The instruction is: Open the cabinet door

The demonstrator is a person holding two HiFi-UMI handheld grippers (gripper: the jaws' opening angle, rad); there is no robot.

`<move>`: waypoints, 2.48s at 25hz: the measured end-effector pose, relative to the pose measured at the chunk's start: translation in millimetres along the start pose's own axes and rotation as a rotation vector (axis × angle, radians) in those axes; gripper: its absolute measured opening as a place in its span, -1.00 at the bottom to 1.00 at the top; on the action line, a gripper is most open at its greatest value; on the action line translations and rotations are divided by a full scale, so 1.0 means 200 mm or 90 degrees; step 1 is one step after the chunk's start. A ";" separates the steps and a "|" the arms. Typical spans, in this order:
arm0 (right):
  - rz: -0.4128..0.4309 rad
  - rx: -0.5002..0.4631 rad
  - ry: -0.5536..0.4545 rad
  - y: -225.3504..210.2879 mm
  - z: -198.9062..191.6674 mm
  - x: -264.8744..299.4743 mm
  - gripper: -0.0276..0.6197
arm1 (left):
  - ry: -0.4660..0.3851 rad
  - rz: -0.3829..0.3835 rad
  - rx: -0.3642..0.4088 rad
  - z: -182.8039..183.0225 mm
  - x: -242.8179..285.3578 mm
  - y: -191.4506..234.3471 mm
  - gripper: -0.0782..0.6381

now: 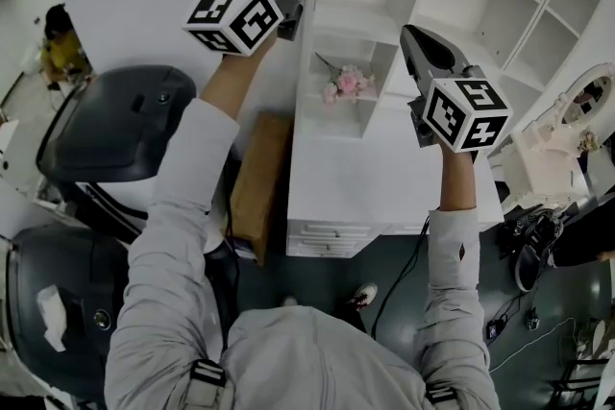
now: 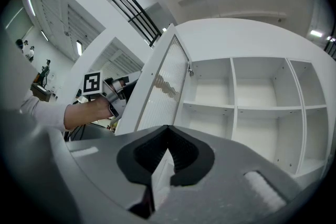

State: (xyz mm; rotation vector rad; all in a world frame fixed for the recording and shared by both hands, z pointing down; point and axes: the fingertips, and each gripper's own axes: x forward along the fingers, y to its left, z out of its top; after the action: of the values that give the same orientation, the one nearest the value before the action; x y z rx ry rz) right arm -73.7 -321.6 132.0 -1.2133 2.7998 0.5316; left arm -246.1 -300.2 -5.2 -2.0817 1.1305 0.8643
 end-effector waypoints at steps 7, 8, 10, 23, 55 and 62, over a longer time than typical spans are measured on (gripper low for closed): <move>-0.012 -0.027 0.003 -0.02 0.01 -0.07 -0.91 | 0.073 0.000 0.127 -0.03 -0.13 -0.12 -0.79; -0.013 -0.032 0.001 -0.03 0.01 -0.09 -0.91 | 0.091 -0.004 0.147 -0.04 -0.15 -0.16 -0.79; -0.015 -0.045 0.001 -0.03 -0.01 -0.13 -0.91 | 0.123 -0.016 0.182 -0.09 -0.21 -0.24 -0.78; -0.012 -0.055 0.032 -0.14 -0.20 -0.47 -0.91 | 0.230 -0.050 0.209 -0.41 -0.38 -0.72 -0.74; -0.111 0.055 0.140 -0.26 -1.02 -1.10 -0.91 | 0.473 -0.100 0.043 -1.24 -1.04 -1.32 -0.73; -0.118 0.055 0.146 -0.26 -1.05 -1.09 -0.91 | 0.488 -0.103 0.036 -1.28 -1.06 -1.32 -0.73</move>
State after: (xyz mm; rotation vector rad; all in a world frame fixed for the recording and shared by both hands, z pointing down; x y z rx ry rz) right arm 133.6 -270.2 351.8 -1.5852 2.8113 0.2734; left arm -41.0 -275.3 366.7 -2.4823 1.2944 -0.0781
